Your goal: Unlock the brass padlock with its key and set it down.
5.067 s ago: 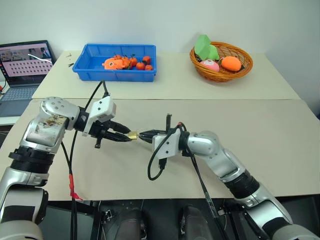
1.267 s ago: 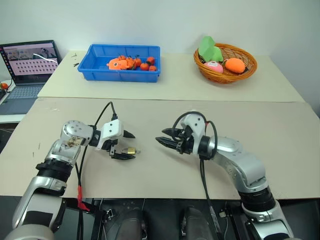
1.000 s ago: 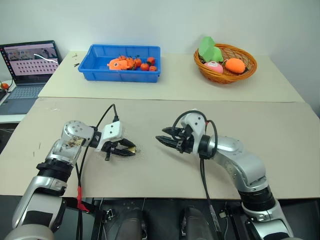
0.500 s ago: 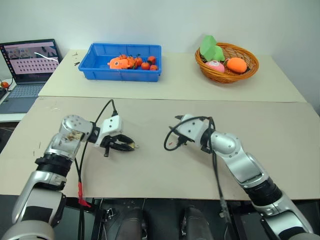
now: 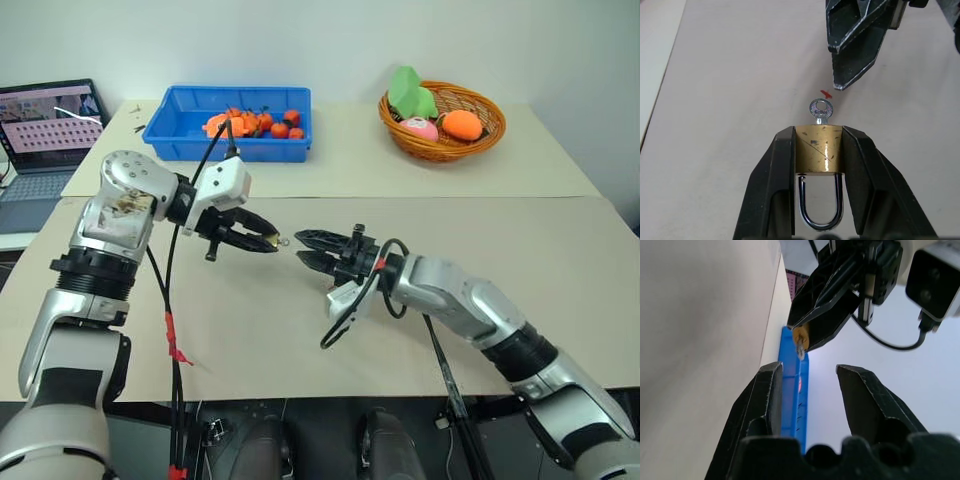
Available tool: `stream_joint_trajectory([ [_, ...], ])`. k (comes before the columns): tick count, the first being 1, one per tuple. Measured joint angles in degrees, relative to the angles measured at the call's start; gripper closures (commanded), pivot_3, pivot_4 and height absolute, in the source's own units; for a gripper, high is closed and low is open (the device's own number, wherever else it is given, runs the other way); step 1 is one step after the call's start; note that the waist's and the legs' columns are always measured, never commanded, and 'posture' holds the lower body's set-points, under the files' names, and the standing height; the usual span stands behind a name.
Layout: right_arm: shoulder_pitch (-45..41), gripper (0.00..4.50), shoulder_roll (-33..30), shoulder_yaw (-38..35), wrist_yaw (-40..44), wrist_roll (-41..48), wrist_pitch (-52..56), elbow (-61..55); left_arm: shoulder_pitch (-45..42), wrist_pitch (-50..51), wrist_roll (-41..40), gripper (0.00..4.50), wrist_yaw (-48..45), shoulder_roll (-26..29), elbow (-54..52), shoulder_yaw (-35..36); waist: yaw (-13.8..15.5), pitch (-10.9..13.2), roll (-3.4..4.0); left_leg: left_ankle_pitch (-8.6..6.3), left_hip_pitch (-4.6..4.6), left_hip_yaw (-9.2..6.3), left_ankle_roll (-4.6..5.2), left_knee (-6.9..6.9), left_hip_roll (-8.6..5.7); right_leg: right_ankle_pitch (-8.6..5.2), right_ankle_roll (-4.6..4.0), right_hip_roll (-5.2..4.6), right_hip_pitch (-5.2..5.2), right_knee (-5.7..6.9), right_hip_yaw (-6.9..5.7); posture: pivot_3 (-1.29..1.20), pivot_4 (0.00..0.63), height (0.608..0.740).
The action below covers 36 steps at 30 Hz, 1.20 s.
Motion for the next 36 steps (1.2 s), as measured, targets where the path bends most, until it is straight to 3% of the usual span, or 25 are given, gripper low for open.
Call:
stream_joint_trajectory([
  [16, -1.21, 2.31, 3.73, -0.09, 1.01, -5.27, -4.17, 4.13, 1.53, 2.35, -0.32, 3.67, -0.94, -0.07, -4.46, -0.15, 0.05, 0.0, 0.0, 0.0, 0.0, 0.01, -0.01, 0.02, -0.01, 0.0, -0.01, -0.01, 0.0, 0.03, 0.01, 0.0, 0.15, 0.664],
  [23, -2.1, 2.31, 3.84, -0.6, 1.1, -5.42, -4.17, 4.27, 3.24, 3.91, -2.77, 3.67, -1.17, 4.2, -6.89, -4.04, 0.03, 0.0, 0.0, 0.01, 0.0, 0.01, -0.01, 0.01, -0.01, 0.0, -0.02, -0.01, -0.02, 0.06, 0.02, 0.0, 0.15, 0.664],
  [36, -1.46, 2.31, 4.23, -0.54, 2.69, -5.85, -4.59, 4.15, 3.23, 3.24, -3.28, 3.67, -1.18, 3.41, -5.87, -4.04, 0.0, 0.0, 0.01, 0.02, 0.01, 0.02, -0.03, 0.01, 0.0, 0.0, -0.02, 0.0, -0.02, 0.06, 0.02, 0.0, 0.15, 0.664],
])
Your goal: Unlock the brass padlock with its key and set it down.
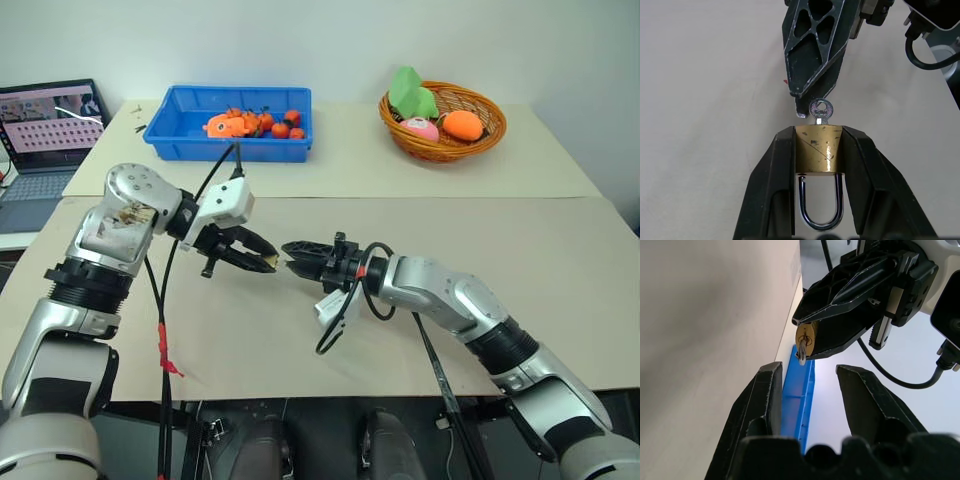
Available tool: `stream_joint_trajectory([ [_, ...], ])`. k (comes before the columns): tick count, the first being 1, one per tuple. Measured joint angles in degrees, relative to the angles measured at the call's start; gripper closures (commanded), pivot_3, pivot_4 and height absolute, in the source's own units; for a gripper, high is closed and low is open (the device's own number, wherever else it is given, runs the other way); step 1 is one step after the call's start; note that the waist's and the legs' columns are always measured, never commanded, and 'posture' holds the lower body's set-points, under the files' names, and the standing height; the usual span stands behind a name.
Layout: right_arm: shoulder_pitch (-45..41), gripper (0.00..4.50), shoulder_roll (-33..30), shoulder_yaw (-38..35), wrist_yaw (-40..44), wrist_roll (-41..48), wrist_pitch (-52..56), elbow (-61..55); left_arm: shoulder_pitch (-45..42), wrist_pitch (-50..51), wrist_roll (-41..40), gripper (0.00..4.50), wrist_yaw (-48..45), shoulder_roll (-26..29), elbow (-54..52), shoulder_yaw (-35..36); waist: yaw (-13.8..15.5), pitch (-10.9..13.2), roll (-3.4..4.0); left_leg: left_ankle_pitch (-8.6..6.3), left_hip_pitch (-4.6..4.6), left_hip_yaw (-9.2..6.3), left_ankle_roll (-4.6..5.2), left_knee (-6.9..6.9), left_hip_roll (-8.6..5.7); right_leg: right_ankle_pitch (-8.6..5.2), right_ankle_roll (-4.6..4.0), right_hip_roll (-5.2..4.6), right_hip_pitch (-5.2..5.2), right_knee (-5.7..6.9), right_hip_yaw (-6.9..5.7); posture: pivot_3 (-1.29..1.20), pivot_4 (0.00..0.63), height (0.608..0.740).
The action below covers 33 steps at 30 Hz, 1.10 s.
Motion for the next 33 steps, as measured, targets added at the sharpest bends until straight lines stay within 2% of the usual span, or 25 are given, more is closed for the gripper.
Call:
stream_joint_trajectory([
  [9, 0.09, 2.31, -0.01, 0.0, 0.51, -0.42, -0.54, -0.1, 0.0, -1.97, 1.61, 3.67, 0.0, 0.45, 2.26, 0.0, 0.03, 0.0, 0.0, 0.01, 0.0, 0.0, -0.01, 0.0, 0.0, 0.0, 0.0, 0.01, 0.0, 0.0, 0.0, 0.0, 0.15, 0.664],
  [29, 0.89, 2.31, 0.8, 0.02, 1.18, -1.18, -0.65, -0.12, -0.03, -2.83, 3.22, 3.67, 0.91, -2.26, 3.28, 0.18, 0.01, 0.0, 0.0, 0.01, -0.01, 0.0, -0.01, 0.01, 0.0, 0.0, -0.01, 0.0, 0.0, 0.01, 0.0, 0.0, 0.15, 0.664],
  [33, 1.04, 3.37, 0.98, 0.02, 1.65, -1.17, -0.65, -0.12, -0.04, -2.84, 3.24, 3.67, 0.91, -2.33, 3.28, 0.28, 0.02, 0.0, 0.0, 0.01, -0.01, 0.0, -0.01, 0.02, -0.01, 0.0, -0.01, -0.01, 0.0, 0.01, 0.0, 0.0, 0.15, 0.664],
])
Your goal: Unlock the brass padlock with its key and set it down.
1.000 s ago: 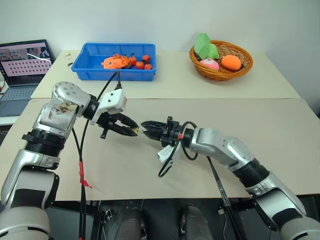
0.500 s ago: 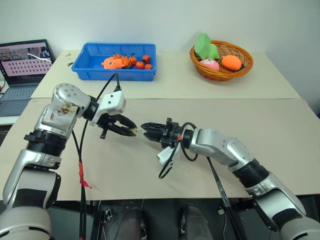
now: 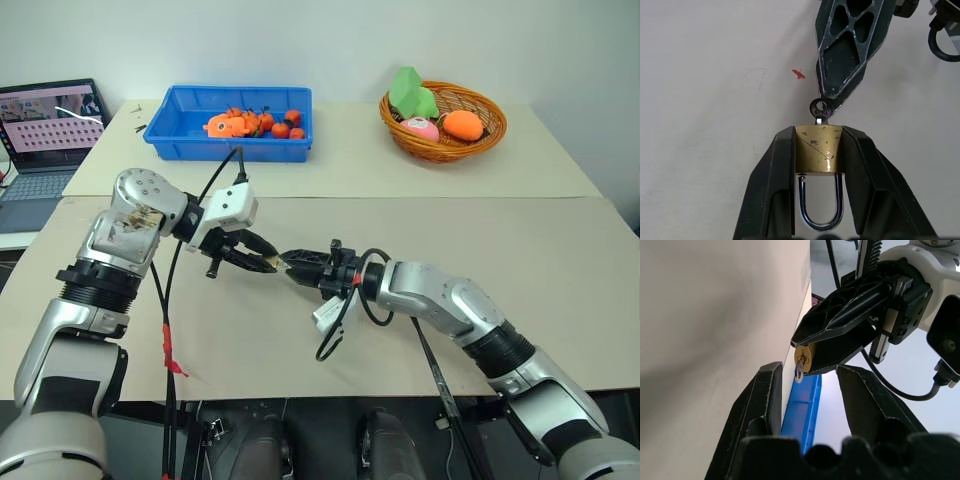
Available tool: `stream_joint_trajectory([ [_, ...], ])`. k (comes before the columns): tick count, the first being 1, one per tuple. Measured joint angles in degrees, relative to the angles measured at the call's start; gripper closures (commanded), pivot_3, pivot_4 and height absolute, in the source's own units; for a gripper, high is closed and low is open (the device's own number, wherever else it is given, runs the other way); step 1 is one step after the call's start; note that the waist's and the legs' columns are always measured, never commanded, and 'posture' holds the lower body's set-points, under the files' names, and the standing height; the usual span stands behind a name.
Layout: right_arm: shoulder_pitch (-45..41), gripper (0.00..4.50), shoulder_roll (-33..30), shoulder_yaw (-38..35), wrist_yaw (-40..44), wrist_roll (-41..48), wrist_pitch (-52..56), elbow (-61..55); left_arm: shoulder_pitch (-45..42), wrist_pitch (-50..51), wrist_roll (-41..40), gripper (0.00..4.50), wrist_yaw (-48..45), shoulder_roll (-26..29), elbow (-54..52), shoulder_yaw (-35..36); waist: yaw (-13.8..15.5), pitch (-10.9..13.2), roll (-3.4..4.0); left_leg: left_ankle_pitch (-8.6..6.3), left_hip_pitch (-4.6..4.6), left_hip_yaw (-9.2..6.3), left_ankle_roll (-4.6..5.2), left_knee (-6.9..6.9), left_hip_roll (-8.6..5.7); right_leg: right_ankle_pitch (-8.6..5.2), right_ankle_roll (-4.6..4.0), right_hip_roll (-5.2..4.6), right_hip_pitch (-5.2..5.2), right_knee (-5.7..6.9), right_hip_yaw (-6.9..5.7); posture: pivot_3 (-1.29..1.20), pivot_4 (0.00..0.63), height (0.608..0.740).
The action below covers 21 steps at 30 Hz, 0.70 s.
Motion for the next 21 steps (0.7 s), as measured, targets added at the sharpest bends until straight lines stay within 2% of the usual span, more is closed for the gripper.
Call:
stream_joint_trajectory([
  [3, 0.17, 4.42, 0.03, 0.0, 0.39, -0.06, 0.0, 0.0, -0.13, 0.0, -0.01, 3.67, 0.0, -0.05, 0.02, 0.2, 0.0, 0.0, 0.0, 0.0, 0.0, 0.0, 0.0, 0.0, 0.0, 0.0, 0.0, 0.0, 0.0, 0.0, 0.0, 0.0, 0.15, 0.664],
  [14, 0.29, 4.47, 0.66, -0.12, 0.82, 0.15, 0.49, -0.01, -0.22, -0.35, 0.05, 3.67, -0.06, -0.07, 0.62, 0.46, -0.01, 0.0, 0.0, 0.0, 0.0, 0.0, 0.0, 0.0, 0.0, 0.0, 0.0, 0.0, 0.0, 0.01, 0.0, 0.0, 0.15, 0.664],
  [21, 0.35, 4.47, 3.71, -1.39, 7.78, 8.92, 5.54, 0.02, -0.45, -0.52, 0.28, 3.67, 0.37, -0.06, 1.12, 1.51, -0.01, 0.0, 0.0, 0.0, 0.0, -0.02, 0.0, 0.0, 0.0, 0.01, -0.01, 0.01, 0.02, 0.0, -0.01, 0.0, 0.15, 0.664],
])
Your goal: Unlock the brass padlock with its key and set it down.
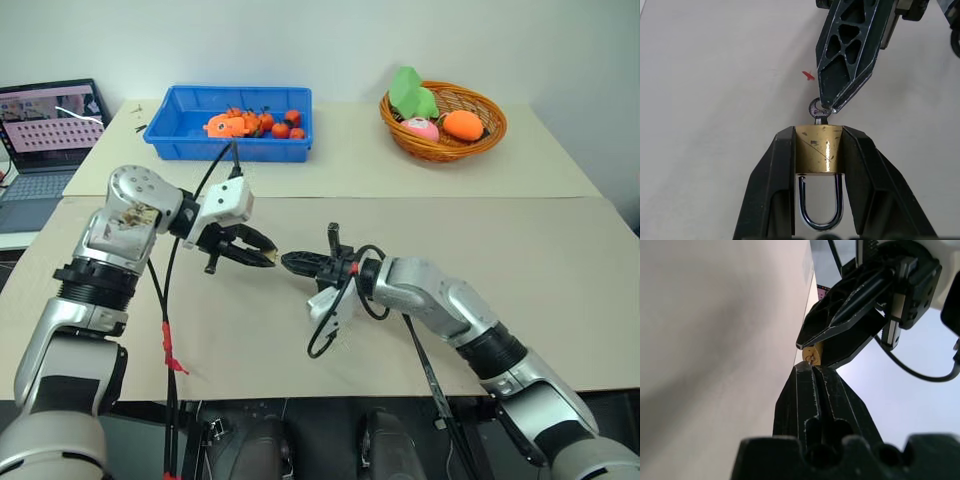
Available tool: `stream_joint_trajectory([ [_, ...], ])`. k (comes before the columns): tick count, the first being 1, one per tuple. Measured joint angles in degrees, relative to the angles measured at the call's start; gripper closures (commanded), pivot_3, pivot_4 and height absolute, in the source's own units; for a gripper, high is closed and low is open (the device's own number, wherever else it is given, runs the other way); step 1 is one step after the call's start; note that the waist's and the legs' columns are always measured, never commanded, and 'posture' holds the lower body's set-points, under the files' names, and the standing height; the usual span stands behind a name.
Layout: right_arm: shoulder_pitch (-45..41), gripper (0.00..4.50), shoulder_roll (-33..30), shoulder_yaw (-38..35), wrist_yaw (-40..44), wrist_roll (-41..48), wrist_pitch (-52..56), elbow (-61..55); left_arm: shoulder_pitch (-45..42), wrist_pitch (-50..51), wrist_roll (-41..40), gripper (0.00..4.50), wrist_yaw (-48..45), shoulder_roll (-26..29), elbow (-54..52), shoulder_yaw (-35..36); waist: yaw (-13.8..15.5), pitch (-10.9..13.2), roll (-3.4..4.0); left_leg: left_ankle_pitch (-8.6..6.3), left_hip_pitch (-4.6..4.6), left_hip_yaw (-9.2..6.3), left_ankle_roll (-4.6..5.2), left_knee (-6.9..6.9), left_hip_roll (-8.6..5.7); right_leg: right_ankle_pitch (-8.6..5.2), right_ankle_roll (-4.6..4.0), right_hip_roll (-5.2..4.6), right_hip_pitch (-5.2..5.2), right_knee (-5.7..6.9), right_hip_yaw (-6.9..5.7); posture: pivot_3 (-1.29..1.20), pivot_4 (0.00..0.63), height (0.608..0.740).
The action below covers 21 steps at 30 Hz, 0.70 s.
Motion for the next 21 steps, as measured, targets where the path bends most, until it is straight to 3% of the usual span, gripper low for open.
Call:
stream_joint_trajectory([
  [7, 0.18, 4.47, 4.96, -3.06, 12.86, 18.39, 13.01, -0.34, -0.14, -0.01, 0.6, 3.67, 0.32, 0.11, 0.01, 1.13, 0.02, 0.0, 0.0, 0.0, 0.02, -0.03, 0.0, 0.0, 0.0, 0.02, -0.02, 0.0, 0.05, -0.01, -0.03, 0.0, 0.15, 0.664],
  [21, 0.17, 4.47, 9.12, -6.79, 21.11, 32.67, 35.92, -5.24, -0.13, 0.15, 0.75, 3.67, 0.37, 0.05, -0.11, 1.57, 0.04, 0.0, 0.01, 0.0, 0.04, -0.05, 0.0, -0.02, -0.01, 0.02, -0.03, -0.01, 0.08, -0.04, -0.05, 0.0, 0.15, 0.664],
])
